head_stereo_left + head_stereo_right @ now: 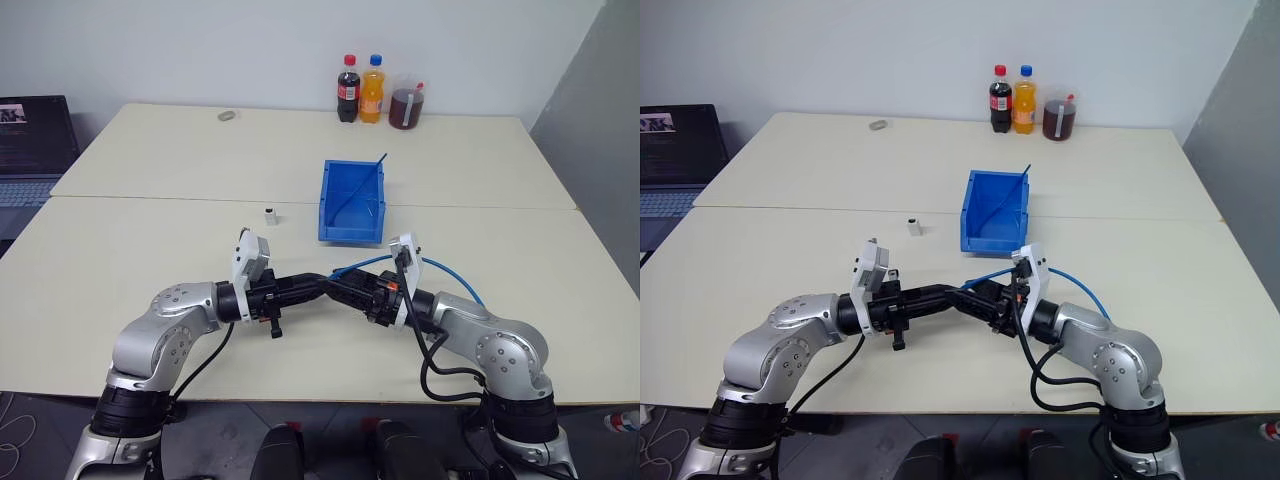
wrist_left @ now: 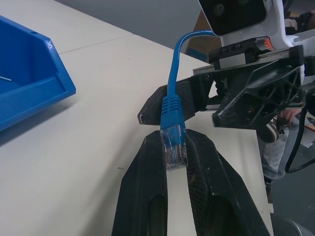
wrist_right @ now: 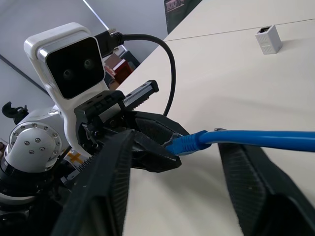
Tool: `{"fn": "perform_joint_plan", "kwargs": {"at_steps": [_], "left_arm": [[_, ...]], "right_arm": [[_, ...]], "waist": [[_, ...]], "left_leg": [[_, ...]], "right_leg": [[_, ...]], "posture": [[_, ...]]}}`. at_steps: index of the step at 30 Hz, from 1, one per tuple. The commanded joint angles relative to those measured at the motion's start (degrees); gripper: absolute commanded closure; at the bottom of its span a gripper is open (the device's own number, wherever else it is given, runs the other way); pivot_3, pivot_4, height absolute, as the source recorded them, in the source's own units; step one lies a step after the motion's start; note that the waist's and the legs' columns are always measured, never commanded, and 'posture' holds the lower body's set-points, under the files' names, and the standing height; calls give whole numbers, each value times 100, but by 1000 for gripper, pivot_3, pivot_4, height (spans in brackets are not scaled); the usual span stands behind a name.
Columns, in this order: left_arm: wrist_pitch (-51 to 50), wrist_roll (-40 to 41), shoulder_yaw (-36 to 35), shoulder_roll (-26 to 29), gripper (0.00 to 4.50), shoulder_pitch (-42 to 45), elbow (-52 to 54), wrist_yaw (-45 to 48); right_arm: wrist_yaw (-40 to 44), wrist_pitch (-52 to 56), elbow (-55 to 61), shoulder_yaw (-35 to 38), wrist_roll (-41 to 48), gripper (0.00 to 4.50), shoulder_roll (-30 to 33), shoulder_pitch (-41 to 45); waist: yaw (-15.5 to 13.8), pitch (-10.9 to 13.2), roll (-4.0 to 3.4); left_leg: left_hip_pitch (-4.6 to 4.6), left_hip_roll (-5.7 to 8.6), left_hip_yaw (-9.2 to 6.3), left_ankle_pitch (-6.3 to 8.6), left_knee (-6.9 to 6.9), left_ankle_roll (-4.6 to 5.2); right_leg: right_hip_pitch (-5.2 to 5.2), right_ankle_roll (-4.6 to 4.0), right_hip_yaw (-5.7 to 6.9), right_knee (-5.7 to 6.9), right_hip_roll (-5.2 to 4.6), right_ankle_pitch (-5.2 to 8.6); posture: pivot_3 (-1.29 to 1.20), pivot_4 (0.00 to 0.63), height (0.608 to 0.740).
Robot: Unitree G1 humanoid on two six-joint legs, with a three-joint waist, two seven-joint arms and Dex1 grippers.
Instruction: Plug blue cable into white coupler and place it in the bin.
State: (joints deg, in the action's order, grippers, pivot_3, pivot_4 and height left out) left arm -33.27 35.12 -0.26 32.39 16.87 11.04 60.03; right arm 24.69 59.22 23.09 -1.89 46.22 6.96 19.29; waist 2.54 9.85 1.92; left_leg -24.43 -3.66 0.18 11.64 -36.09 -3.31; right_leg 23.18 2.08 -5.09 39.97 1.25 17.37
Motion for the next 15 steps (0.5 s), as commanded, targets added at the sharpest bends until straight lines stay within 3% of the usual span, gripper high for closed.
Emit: {"fn": "perform_joint_plan", "kwargs": {"at_steps": [1, 8, 15], "left_arm": [[80, 37, -32, -15, 4254, 92, 96, -19], [208, -27, -25, -116, 4254, 68, 100, -112], [397, 21, -86, -260, 4254, 54, -61, -76]], "right_arm": [[52, -59, 86, -16, 194, 2830, -28, 129], [90, 12, 82, -54, 293, 4259, -34, 151], [163, 57, 46, -72, 367, 4374, 20, 195]], "waist": [[1, 0, 0], [4, 0, 0], [8, 0, 0]], "left_leg": [[0, 0, 0, 0, 0, 0], [0, 0, 0, 0, 0, 0], [0, 0, 1, 0, 1, 0]], "right_leg": [[0, 0, 0, 0, 0, 0], [1, 0, 0, 0, 0, 0], [1, 0, -1, 0, 0, 0]], "posture": [[0, 150, 740], [0, 150, 740], [0, 150, 740]]}}
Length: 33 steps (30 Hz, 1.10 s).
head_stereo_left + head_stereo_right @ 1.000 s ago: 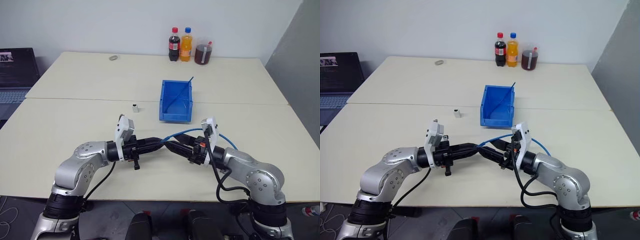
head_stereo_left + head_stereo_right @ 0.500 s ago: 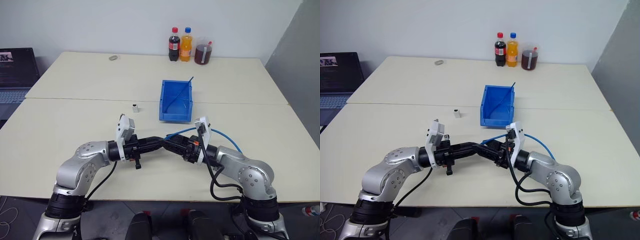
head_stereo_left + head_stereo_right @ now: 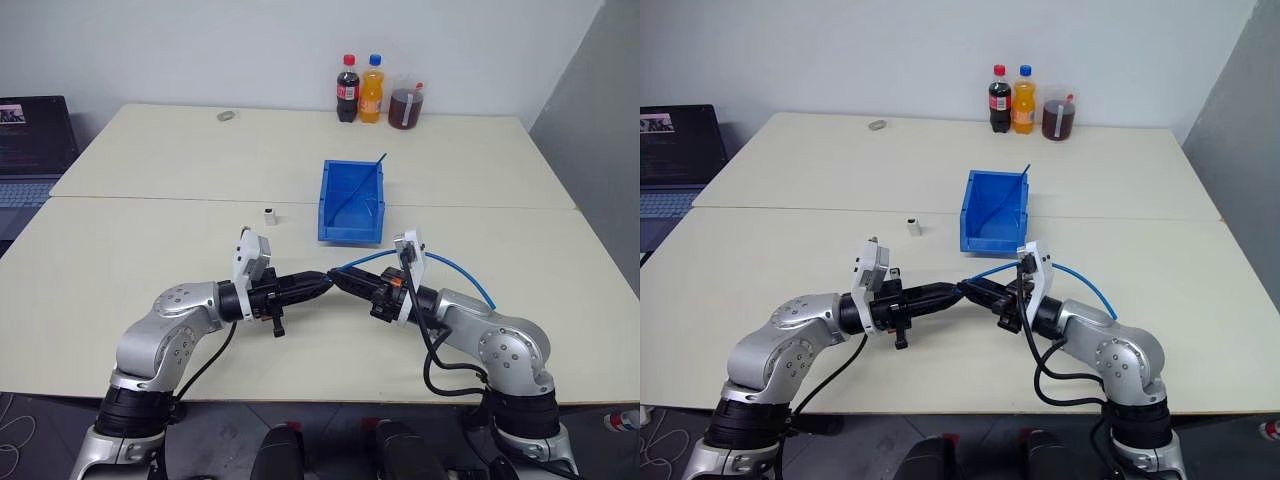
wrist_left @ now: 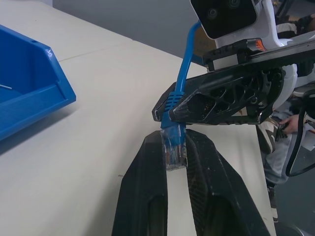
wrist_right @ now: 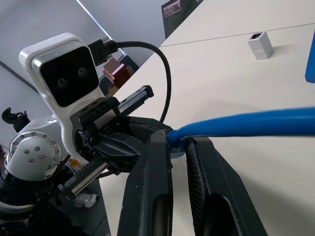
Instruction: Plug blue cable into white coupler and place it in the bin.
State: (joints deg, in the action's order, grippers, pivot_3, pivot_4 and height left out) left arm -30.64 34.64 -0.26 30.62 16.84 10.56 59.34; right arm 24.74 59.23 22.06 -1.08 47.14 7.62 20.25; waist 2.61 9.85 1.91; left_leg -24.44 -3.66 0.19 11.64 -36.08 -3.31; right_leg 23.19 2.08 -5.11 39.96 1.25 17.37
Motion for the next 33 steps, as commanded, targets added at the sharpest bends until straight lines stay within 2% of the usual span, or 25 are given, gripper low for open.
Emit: {"fn": "perform_joint_plan", "kwargs": {"at_steps": [1, 3, 5, 6, 12, 15, 21, 26, 29, 33], "left_arm": [[91, 65, -71, -54, 4254, 56, -27, 1], [34, 19, -9, 44, 3552, 41, -67, 84], [12, -8, 31, 149, 3261, -6, -72, 199], [6, -11, 35, 195, 2965, -44, -51, 242], [-7, -32, -3, 453, 1828, -194, 7, 391], [-102, -38, -180, 818, 1181, -520, 28, 493], [293, -693, -497, 859, 40, -806, -307, -466], [398, -1661, -458, 502, 0, -571, -608, -2003], [34, -2058, -471, 77, 0, -70, -857, -3062], [-418, -2301, -427, -385, 0, 711, -1332, -3795]], "right_arm": [[163, 57, 149, -155, 285, 4375, -34, 99], [177, 56, 135, -159, 293, 4375, -9, 112], [193, 48, 111, -163, 292, 4384, 12, 127], [195, 42, 112, -169, 296, 4390, 27, 124], [218, -17, 80, -202, 285, 4391, 87, 131], [229, -92, 49, -214, 217, 4392, 118, 132], [282, -267, 18, -275, 40, 4392, 315, 98], [347, -409, -8, -367, -103, 4392, 444, 98], [365, -499, -56, -408, -196, 4392, 474, 139], [401, -578, -110, -458, -272, 4392, 499, 206]], "waist": [[1, 0, 0], [6, 0, 0], [25, 0, 0], [39, 0, 0], [63, 0, 0], [65, 1, 0], [74, 4, -3], [49, 4, -1], [29, 4, 3], [5, 5, 10]], "left_leg": [[0, 0, 0, 0, 0, 0], [0, 0, 0, 0, 0, 0], [0, 0, 0, 0, 0, 0], [0, 0, 0, 0, 1, 0], [0, -1, -1, 0, 2, 0], [0, -1, -1, 0, 2, 0], [0, -3, 1, 0, 7, 0], [-1, 1, 1, 0, 5, 0], [-2, 2, 2, 0, 5, 0], [-7, 4, -5, 0, 2, 0]], "right_leg": [[0, 0, 0, 0, 0, 0], [0, 0, 1, 0, 0, 0], [0, 0, 1, 0, 0, 0], [1, 0, 1, 0, 0, 0], [1, 0, 1, -1, 0, 0], [1, 0, 1, -1, 0, 1], [6, -2, -1, -2, -1, 3], [4, 0, -2, -2, -7, 3], [4, 1, -1, -2, -7, 3], [2, 3, 6, -1, -6, 1]], "posture": [[0, 150, 740], [0, 150, 740], [0, 150, 740], [0, 150, 740], [0, 150, 740], [0, 150, 740], [0, 150, 740], [0, 150, 740], [0, 150, 740], [0, 150, 740]]}}
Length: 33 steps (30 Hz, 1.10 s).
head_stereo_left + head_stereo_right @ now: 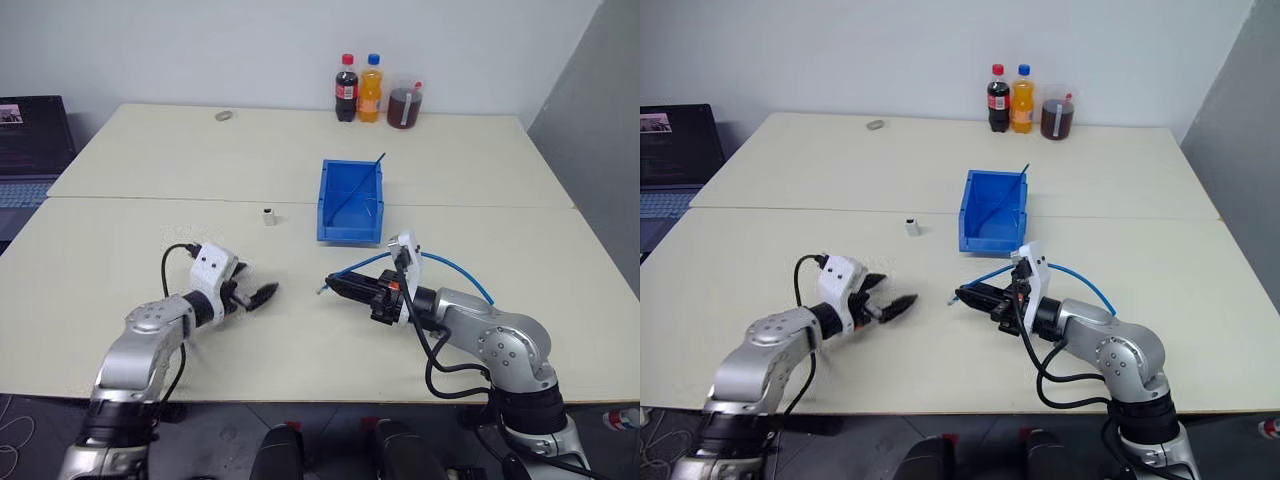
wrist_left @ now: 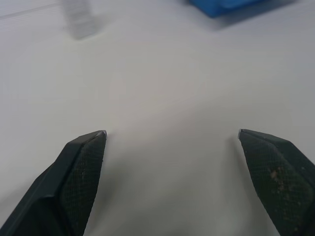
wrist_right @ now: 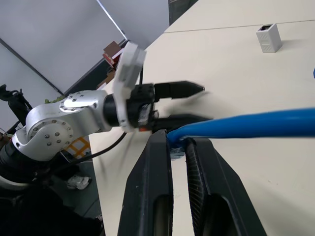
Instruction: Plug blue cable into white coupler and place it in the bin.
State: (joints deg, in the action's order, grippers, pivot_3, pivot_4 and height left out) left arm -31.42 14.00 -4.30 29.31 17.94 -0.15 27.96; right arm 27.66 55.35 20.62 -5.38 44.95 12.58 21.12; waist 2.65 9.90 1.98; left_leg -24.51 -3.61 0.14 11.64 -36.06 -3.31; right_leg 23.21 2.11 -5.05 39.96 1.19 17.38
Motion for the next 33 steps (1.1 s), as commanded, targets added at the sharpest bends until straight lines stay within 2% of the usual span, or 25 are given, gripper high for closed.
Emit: {"fn": "perform_joint_plan", "kwargs": {"at_steps": [1, 10, 16, 26, 29, 33], "left_arm": [[-380, -278, 1, -346, 0, 811, -454, -754], [-132, -661, -36, -803, 0, 2081, -2251, -1463], [587, -965, 109, -1047, 0, 3006, -3903, -1615], [1427, -1146, 132, -1267, 0, 3699, -5304, -1642], [1605, -1174, 116, -1267, 431, 3786, -5514, -1663], [1729, -1197, 97, -1263, 1394, 3815, -5664, -1665]], "right_arm": [[121, -207, 22, -43, -83, 4392, 9, 137], [88, -281, -24, -9, -165, 4393, -28, 193], [11, -289, 43, 4, -168, 4393, -84, 154], [-37, -283, 71, -11, -176, 4394, -122, 133], [-32, -282, 73, -15, -180, 4394, -119, 119], [-34, -285, 76, -24, -187, 4395, -125, 110]], "waist": [[-3, 0, 4], [15, 1, 7], [-61, 1, 7], [-84, 1, 7], [-84, 1, 7], [-80, 1, 7]], "left_leg": [[-1, 1, 2, 0, -1, 0], [-7, 2, 0, 0, 0, 0], [-12, 5, -4, 0, -3, -1], [-16, 6, -4, -1, -3, -1], [-16, 6, -4, -1, -3, -1], [-16, 5, -4, -1, -3, -2]], "right_leg": [[0, 1, -1, 0, 1, -1], [3, -24, 1, -4, 2, -16], [3, -21, 9, -5, 1, -18], [3, -21, 12, -7, 0, -19], [3, -21, 12, -7, 0, -19], [3, -21, 12, -6, 1, -19]], "posture": [[0, 150, 740], [0, 150, 740], [0, 150, 740], [0, 150, 740], [0, 150, 740], [0, 150, 740]]}}
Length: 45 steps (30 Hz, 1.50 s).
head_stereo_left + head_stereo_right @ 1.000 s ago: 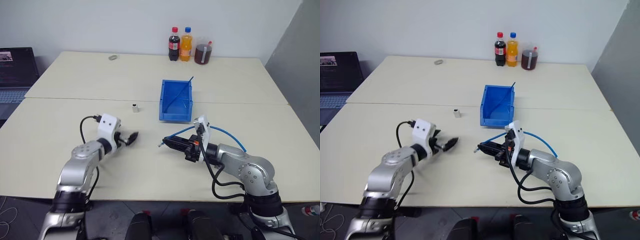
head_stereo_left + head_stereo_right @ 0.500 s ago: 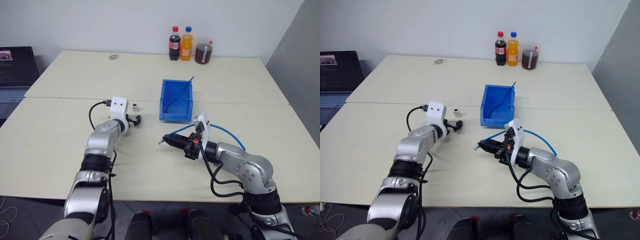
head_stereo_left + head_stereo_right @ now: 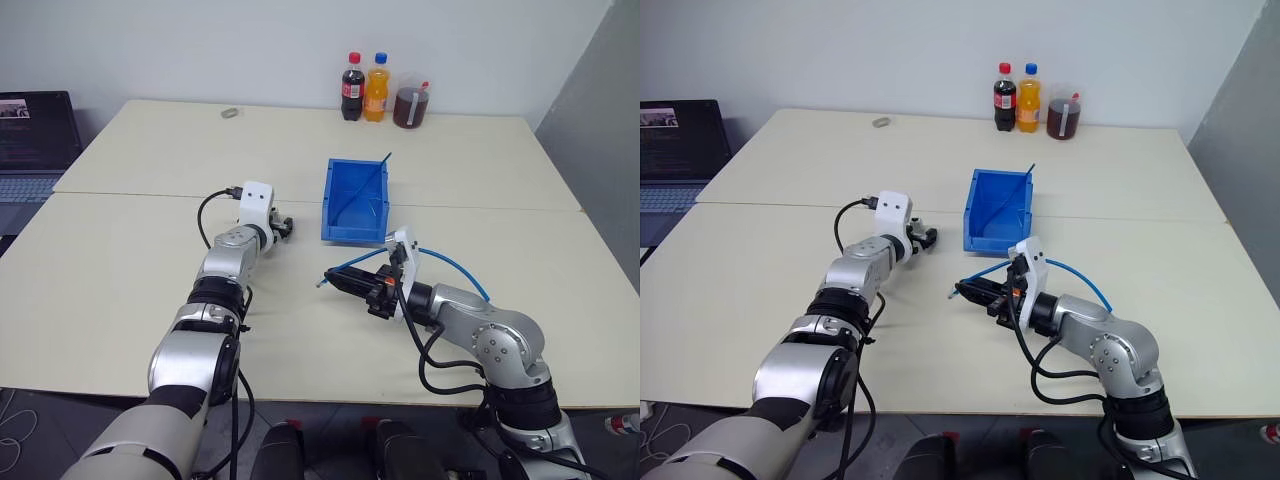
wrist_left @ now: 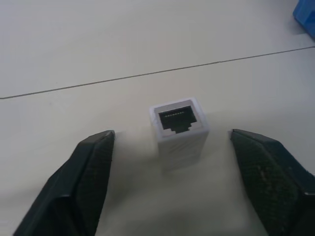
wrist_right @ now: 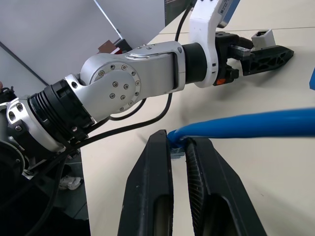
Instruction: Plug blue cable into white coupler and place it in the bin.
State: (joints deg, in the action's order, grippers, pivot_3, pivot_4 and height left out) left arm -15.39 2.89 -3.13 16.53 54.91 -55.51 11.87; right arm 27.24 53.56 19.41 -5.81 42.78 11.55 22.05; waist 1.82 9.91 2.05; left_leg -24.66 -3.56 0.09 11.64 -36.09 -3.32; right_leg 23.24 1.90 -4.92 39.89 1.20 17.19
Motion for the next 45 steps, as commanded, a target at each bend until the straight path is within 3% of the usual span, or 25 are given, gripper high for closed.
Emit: {"fn": "perform_joint_plan", "kwargs": {"at_steps": [1, 10, 15, 19, 24, 29, 36, 45], "left_arm": [[153, -89, -22, 16, 1655, 121, -160, -59], [305, -112, -27, 50, 3713, 82, -284, -50], [265, -143, 80, 153, 3711, -221, 76, 273], [144, -137, 346, 496, 3711, -866, 1200, 1191], [-247, 392, 1020, 1483, 3711, -2250, 3977, 3580], [-73, 787, 1542, 2249, 3711, -2895, 5397, 5291], [124, 551, 2205, 2374, 3711, -2817, 5308, 6202], [695, 43, 2543, 2044, 3711, -2492, 4457, 6228]], "right_arm": [[9, -107, 196, 19, 29, 4395, -23, 17], [16, -139, 186, 2, -29, 4401, 0, 9], [36, -204, 237, -13, -144, 4401, 49, -34], [192, -373, 467, -56, -333, 4401, 391, -125], [572, -634, 996, -145, -583, 4402, 1151, -452], [1122, -1000, 1472, -368, -799, 4402, 1878, -780], [1488, -1549, 1356, -695, -1248, 4402, 2071, -619], [1757, -2311, 226, -1545, -2163, 4404, 1455, 382]], "waist": [[8, 0, 0], [15, 0, 0], [21, 0, 0], [52, 0, -1], [91, 0, -2], [33, 1, -2], [15, 1, -1], [-10, -2, -2]], "left_leg": [[0, 0, 0, 0, 0, 0], [1, -2, 1, 0, 0, 0], [1, -2, 1, 0, 0, 0], [1, -2, 3, 0, 2, -1], [1, -4, 4, 0, 6, -4], [1, -2, 1, 1, 4, -4], [11, -4, 3, 0, -3, 0], [17, -9, 5, -1, -7, 1]], "right_leg": [[0, 0, 0, 0, 0, 0], [0, 0, -1, 1, 2, 0], [0, 0, -2, 0, 2, 0], [1, -1, -3, 1, 2, -1], [2, -4, -4, 1, -1, 0], [1, -10, 0, 1, -5, 4], [-2, 20, -6, 5, 2, 20], [-6, 19, -10, 8, 10, 19]], "posture": [[0, 150, 740], [0, 150, 740], [0, 150, 740], [0, 150, 740], [0, 150, 740], [0, 150, 740], [0, 150, 740], [0, 150, 740]]}}
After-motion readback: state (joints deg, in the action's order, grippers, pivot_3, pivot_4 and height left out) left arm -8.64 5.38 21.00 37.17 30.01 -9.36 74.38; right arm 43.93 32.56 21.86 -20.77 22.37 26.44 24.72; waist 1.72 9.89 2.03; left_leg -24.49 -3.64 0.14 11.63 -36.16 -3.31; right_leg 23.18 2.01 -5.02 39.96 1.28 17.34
